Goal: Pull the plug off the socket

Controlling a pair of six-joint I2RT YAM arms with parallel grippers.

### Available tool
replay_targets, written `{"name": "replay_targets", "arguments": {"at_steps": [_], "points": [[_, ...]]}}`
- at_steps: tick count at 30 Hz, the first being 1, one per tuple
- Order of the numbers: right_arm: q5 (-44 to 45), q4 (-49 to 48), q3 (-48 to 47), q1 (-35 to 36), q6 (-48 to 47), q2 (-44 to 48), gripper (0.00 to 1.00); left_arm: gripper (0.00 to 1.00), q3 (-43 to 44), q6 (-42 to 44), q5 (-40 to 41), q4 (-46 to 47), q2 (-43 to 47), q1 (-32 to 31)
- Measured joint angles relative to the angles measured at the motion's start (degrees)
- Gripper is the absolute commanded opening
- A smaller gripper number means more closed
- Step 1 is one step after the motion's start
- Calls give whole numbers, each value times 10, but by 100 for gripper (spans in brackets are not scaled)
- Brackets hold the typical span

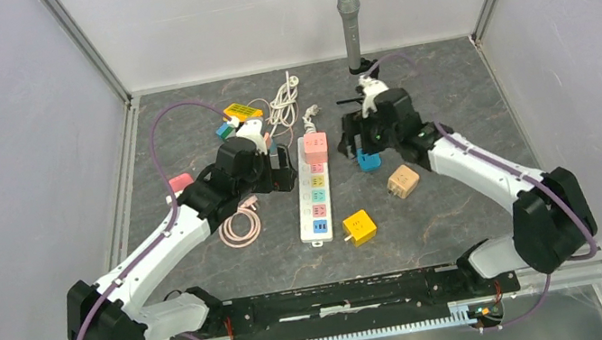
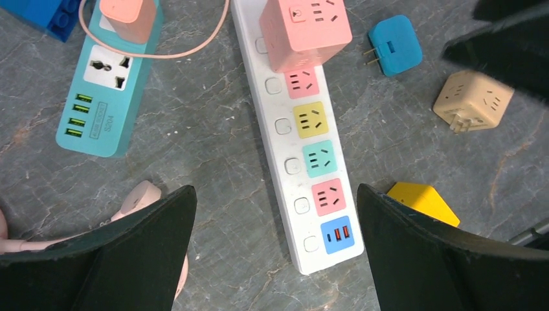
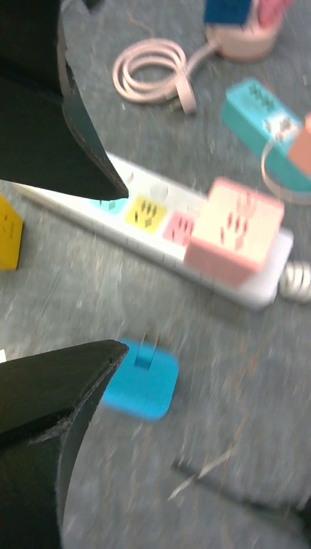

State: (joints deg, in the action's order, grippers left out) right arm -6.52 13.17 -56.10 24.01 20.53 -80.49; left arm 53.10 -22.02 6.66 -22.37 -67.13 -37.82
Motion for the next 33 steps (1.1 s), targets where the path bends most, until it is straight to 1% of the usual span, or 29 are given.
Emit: {"name": "replay_targets", "arguments": {"at_steps": [1,3,7,11,15,20,21,26,33], "points": [[5,-19,6,28,2,7,84,100,0,0,-4,3,0,0],[5,-47,7,59,-1,8,83,100,-2,0,-9,8,0,0],[-1,-69,-10,67,-40,-13,84,100,-10,0,-12,18,0,0],[-25,-69,-56,66,-123,-75,87,100,-17,0,-13,16,0,0],[-52,-44,-94,67,-229,-117,90,100,-21,-2,-12,15,1,1],[-101,-11,-153,67,-355,-152,90,100,-37,-2,-12,14,16,2],[-120,9,-180,67,-388,-168,90,100,-40,-2,-12,13,21,2],[-158,51,-235,68,-457,-217,89,100,-52,-2,-5,12,50,2],[-180,62,-230,68,-495,-248,89,100,-61,-2,8,12,72,2]]}}
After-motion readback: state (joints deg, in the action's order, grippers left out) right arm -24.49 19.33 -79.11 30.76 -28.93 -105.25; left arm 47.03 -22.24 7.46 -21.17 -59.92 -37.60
